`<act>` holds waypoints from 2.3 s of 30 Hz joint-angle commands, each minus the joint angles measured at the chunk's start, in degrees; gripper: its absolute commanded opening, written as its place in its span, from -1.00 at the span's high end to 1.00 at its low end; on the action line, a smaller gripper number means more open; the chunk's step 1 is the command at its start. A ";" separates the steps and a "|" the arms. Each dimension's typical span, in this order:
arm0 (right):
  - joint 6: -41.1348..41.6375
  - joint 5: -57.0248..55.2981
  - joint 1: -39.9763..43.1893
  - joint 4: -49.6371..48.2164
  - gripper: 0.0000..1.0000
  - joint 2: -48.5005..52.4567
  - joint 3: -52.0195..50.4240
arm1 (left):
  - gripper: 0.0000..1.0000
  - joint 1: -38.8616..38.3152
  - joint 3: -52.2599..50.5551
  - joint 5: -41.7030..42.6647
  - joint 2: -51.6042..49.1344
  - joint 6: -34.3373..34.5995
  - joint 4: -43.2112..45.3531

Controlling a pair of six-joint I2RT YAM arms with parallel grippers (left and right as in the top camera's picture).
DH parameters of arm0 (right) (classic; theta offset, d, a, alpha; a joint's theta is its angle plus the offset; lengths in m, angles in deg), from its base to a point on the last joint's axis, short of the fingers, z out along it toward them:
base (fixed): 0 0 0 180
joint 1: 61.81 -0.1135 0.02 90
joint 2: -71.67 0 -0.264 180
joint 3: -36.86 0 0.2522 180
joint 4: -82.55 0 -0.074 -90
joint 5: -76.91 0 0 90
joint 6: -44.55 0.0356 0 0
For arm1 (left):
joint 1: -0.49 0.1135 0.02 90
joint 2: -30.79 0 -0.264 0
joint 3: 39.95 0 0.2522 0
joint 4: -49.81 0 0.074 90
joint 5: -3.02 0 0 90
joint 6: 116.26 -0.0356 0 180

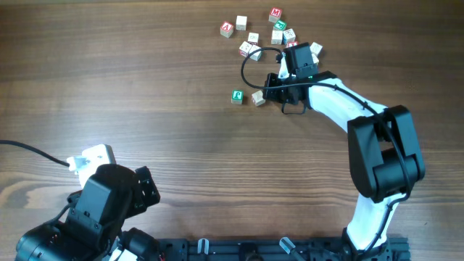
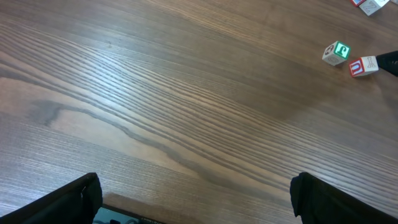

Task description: Form a circle

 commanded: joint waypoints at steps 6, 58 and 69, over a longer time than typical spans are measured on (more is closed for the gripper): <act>-1.03 1.25 -0.72 -0.09 0.91 0.74 -0.42 | -1.00 0.07 -0.22 0.07 -0.11 0.74 -0.04; -5.44 -19.67 -14.71 -17.49 0.91 4.50 3.48 | -1.00 0.07 -0.22 0.07 -0.11 0.74 -0.04; -4.22 -18.60 -14.71 -10.16 0.91 3.80 3.58 | -1.00 0.07 -0.22 0.07 -0.11 0.74 -0.04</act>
